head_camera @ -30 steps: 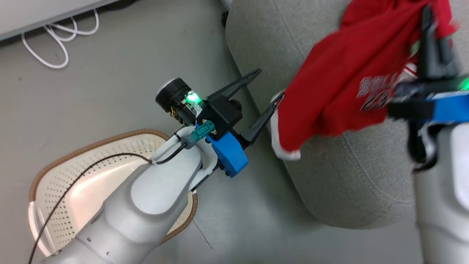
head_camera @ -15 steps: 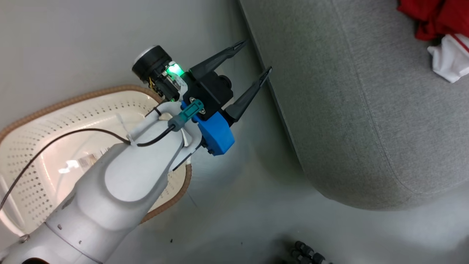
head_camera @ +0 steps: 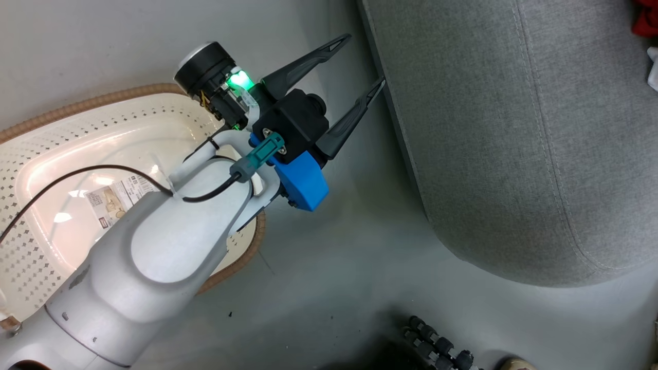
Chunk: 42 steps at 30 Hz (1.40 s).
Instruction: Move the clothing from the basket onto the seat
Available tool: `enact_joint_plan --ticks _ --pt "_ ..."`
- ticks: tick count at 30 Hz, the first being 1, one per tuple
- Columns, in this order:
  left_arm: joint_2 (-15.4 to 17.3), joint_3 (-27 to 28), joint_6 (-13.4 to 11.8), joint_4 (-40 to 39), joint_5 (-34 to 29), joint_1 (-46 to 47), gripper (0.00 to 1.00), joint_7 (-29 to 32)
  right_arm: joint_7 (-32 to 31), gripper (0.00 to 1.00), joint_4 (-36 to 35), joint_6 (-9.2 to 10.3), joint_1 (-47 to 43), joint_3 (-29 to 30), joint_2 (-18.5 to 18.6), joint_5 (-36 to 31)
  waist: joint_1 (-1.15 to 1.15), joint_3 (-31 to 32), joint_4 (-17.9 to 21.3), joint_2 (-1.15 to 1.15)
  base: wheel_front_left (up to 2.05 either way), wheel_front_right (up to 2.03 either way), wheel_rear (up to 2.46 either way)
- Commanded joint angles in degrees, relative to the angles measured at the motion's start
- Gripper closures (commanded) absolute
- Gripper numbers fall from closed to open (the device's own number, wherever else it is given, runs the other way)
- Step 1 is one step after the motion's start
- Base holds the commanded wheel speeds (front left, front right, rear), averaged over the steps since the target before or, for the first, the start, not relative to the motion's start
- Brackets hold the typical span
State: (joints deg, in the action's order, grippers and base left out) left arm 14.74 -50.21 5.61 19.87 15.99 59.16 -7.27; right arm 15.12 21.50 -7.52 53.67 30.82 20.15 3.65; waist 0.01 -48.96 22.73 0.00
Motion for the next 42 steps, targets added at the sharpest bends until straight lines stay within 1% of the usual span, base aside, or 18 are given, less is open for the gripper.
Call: enact_joint_plan --ticks 1,9,10,11,17,20,24,27,31,34,35,36,42 --pt "0.5 0.1 -0.4 -0.6 -0.1 0.8 0.0 0.2 0.0 1.0 1.5 0.06 -1.3 -0.6 -1.4 -0.9 -0.01 -0.3 -0.2 0.0 0.0 0.0 0.0" --pt "1.1 0.0 -1.0 -1.7 0.1 1.2 0.0 0.4 0.0 1.0 6.4 0.06 -3.7 -0.1 -4.2 -2.0 -0.01 -0.9 -0.8 0.0 0.0 0.0 0.0" --pt "1.0 0.0 -1.0 -1.6 0.2 1.2 0.0 0.3 0.0 0.89 6.2 0.06 -3.8 0.2 -4.4 -2.1 -0.01 -0.7 -0.9 0.0 0.0 0.0 0.0" --pt "1.0 0.0 -1.0 -1.5 0.3 1.0 0.0 0.0 0.0 0.01 5.9 0.06 -4.2 0.4 -4.7 -2.3 -0.01 -0.4 -0.9 0.0 0.0 0.0 0.0" --pt "-0.2 -0.3 -1.5 -0.5 1.1 -0.2 0.0 -1.8 0.0 0.0 2.4 0.06 -9.3 2.2 -6.6 -1.8 -0.01 2.3 -1.2 0.0 0.0 0.0 0.0" --pt "-0.5 0.1 -1.8 0.6 1.7 -0.7 0.0 -3.2 0.0 0.0 1.0 0.06 -13.1 1.6 -7.4 -2.3 -0.01 4.5 -1.2 0.0 0.0 0.0 0.0" --pt "-1.3 0.8 -2.4 2.5 3.0 -2.5 0.0 -5.3 0.0 0.0 -1.0 0.06 -17.8 1.4 -8.7 -3.5 -0.01 9.0 -1.3 0.0 0.0 0.0 0.0" --pt "-2.1 1.5 -2.9 3.8 4.2 -4.1 0.0 -6.7 0.0 0.0 -3.2 0.06 -20.6 0.2 -8.6 -4.0 -0.01 12.8 -1.9 0.0 0.0 0.0 0.0" --pt "-2.9 3.4 -3.7 5.0 5.7 -6.6 0.0 -7.6 0.0 0.0 -7.8 0.06 -23.8 -2.9 -8.8 -4.5 -0.01 17.6 -3.1 0.0 0.0 0.0 0.0" --pt "-3.4 5.7 -4.7 5.2 6.8 -9.0 0.0 -8.0 0.0 0.0 -11.1 0.06 -25.0 -6.7 -8.7 -4.5 -0.01 21.5 -5.0 0.0 0.0 0.0 0.0" --pt "-3.5 7.9 -5.5 4.1 7.1 -10.3 0.0 -7.9 0.0 0.0 -12.6 0.06 -25.6 -9.1 -8.5 -4.2 -0.01 23.4 -6.4 0.0 0.0 0.0 0.0" --pt "-3.5 9.2 -5.8 3.4 7.1 -11.2 0.0 -7.9 0.0 0.0 -13.3 0.06 -26.0 -10.5 -8.5 -4.1 -0.01 24.4 -7.3 0.0 0.0 0.0 0.0" --pt "-3.9 17.6 -7.6 0.2 6.1 -17.4 0.0 -7.9 0.0 0.0 -14.8 0.06 -27.8 -18.1 -8.5 -3.4 -0.01 29.7 -12.8 0.0 0.0 0.0 0.0"
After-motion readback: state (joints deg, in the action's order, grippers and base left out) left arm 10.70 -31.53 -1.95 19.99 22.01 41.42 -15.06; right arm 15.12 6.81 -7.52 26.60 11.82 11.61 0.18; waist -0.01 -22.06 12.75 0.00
